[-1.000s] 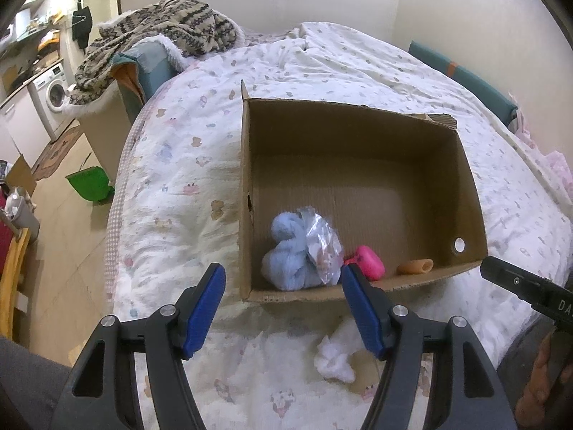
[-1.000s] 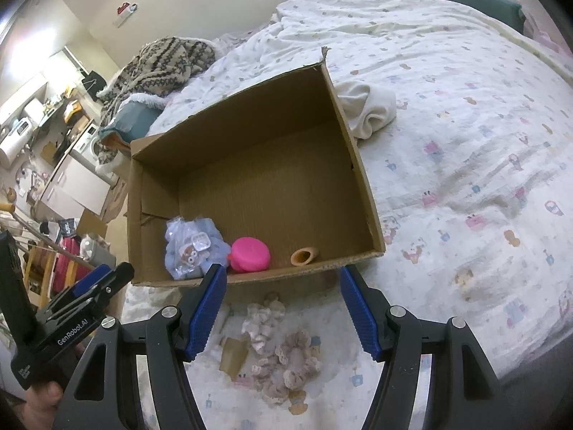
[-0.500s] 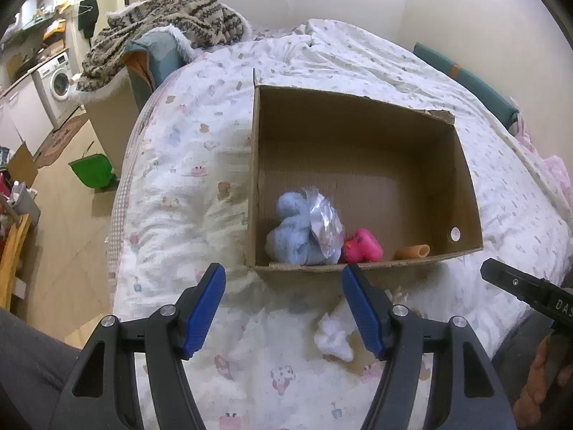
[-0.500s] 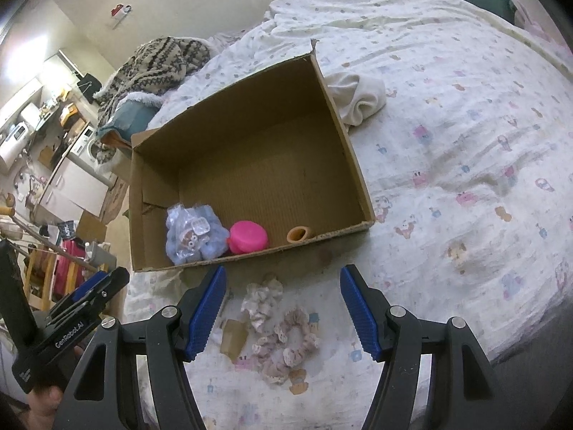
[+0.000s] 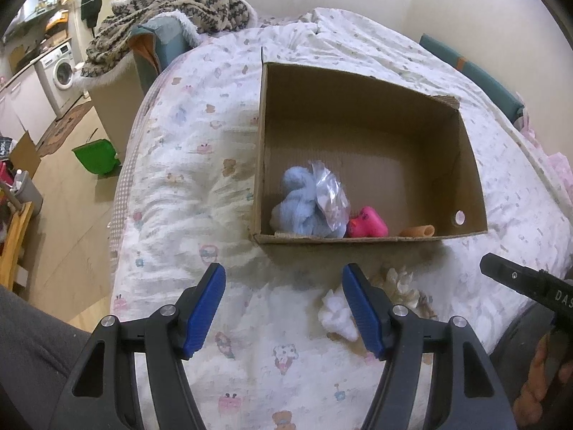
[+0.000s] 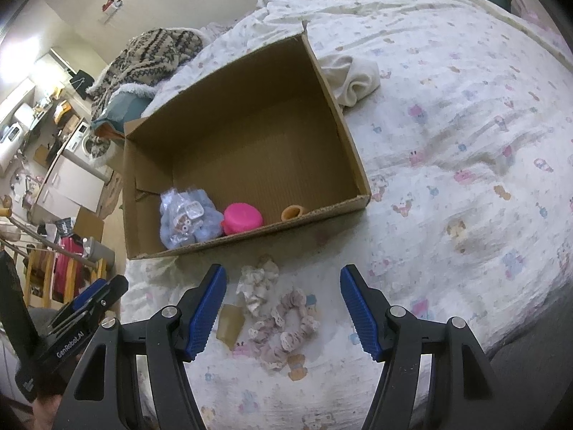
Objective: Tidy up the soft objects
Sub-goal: 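Withdraw both open tools from the box toward the remaining items, then grasp the white sock with left tool while right tool grasps lace-trimmed mauve scrunchie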
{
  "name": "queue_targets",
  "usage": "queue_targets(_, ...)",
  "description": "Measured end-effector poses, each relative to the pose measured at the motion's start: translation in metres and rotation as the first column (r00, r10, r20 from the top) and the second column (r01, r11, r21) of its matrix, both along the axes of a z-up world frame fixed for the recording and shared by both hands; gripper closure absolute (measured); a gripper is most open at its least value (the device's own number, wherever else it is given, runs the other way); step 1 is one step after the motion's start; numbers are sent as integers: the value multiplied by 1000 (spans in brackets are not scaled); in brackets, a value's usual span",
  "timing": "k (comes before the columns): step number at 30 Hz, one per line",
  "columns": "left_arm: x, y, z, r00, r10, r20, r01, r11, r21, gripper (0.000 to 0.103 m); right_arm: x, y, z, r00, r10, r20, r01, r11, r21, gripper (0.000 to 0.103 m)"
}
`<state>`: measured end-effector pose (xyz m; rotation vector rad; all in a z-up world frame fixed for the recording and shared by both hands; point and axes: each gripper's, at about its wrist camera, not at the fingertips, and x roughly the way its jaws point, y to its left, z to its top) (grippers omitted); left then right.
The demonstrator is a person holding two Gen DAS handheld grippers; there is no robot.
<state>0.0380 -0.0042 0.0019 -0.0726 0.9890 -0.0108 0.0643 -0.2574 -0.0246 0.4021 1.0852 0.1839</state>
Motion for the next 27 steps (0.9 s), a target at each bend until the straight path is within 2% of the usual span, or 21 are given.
queue_targets(8, 2, 4, -11, 999, 33, -42, -32, 999, 15, 38, 6, -12, -23, 992, -48, -113, 55, 997, 55, 33)
queue_targets(14, 6, 13, -19, 994, 71, -80, -72, 997, -10, 38, 12, -15, -46, 973, -66, -219, 85, 993, 77, 33)
queue_targets(18, 10, 18, -26, 989, 95, -116, -99, 995, -29, 38, 18, -2, -70, 946, 5, -325, 32, 993, 111, 33)
queue_targets(21, 13, 21, -30, 985, 107, -134, -114, 993, -44, 38, 18, 19, -85, 917, 92, -388, -56, 993, 105, 33)
queue_targets(23, 14, 22, -31, 984, 115, -138, -122, 992, -45, 38, 18, 36, -86, 917, 129, -379, -123, 992, 41, 33)
queue_targets(25, 15, 21, -33, 983, 118, -143, -125, 991, -46, 38, 19, 51, -88, 916, 158, -369, -177, 984, -17, 26)
queue_targets(27, 16, 20, -35, 982, 115, -149, -123, 991, -44, 38, 22, 62, -92, 913, 173, -369, -213, 974, -72, 25)
